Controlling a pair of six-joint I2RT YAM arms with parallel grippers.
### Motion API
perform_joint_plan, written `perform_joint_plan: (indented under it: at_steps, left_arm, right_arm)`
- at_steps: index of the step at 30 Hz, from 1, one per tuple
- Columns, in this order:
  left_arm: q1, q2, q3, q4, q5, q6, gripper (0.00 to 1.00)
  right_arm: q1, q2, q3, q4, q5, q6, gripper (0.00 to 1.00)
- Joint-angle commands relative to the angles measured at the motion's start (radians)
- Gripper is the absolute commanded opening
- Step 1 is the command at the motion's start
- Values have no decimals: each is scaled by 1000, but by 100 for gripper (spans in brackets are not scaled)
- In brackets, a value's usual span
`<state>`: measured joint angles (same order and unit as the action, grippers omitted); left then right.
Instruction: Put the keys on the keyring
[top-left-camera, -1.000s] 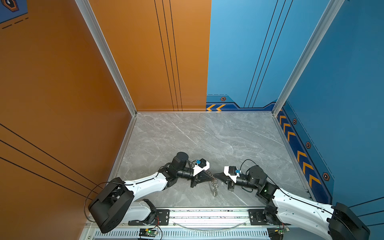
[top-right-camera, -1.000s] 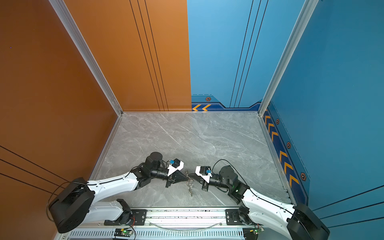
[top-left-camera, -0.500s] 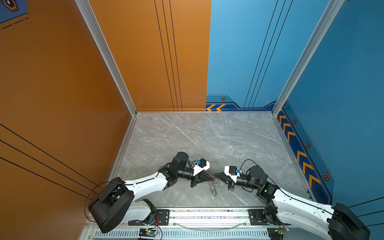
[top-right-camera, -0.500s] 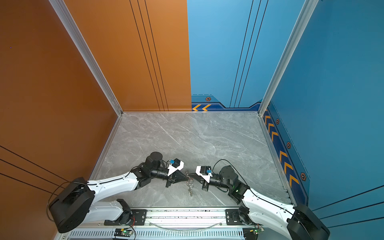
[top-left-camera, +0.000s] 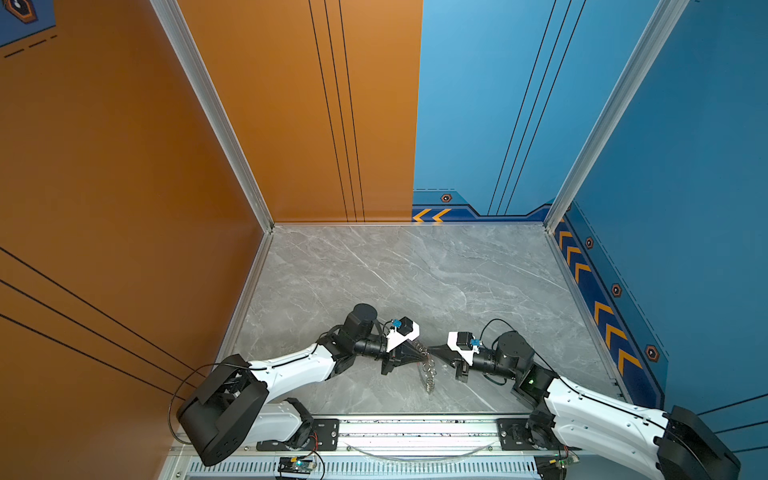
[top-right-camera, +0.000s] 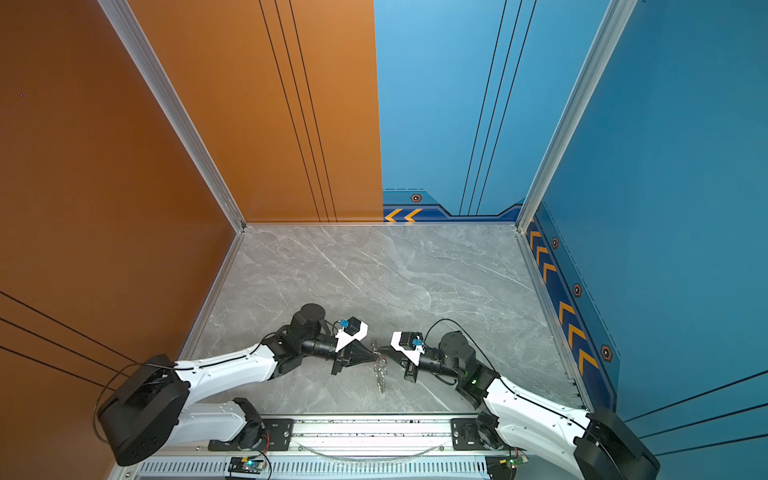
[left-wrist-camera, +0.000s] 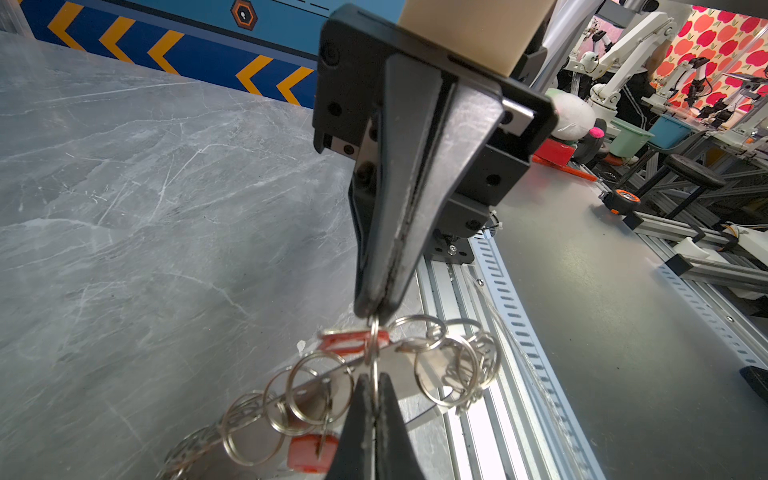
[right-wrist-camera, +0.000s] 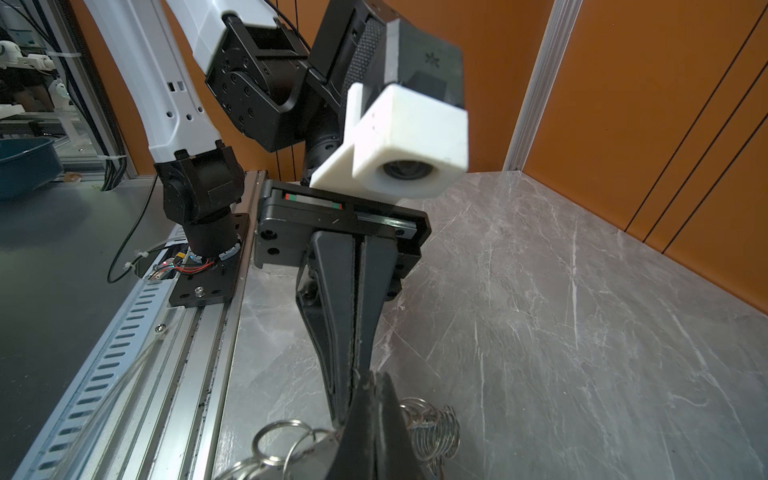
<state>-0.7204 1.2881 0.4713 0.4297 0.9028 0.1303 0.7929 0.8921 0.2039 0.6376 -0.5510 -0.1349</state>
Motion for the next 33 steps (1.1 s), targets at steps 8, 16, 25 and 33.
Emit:
perform_joint_plan:
  at_steps: [8,16,25,33]
  left_arm:
    - [-2,10,23,-6,31,-11,0]
    - [-2,6,21,-6,30,-11,0]
    - [-3,10,23,-6,30,-12,0]
    - [-2,11,23,-6,28,-13,0]
  right_arm:
    - [-3,-35,-2,-9,16,1,0]
    - [-7,-32,-1,-3,-8,15,0]
    - [3,-11,11,-19,-11,-3,0]
    - [14,-5,14,-19,-13,-6,0]
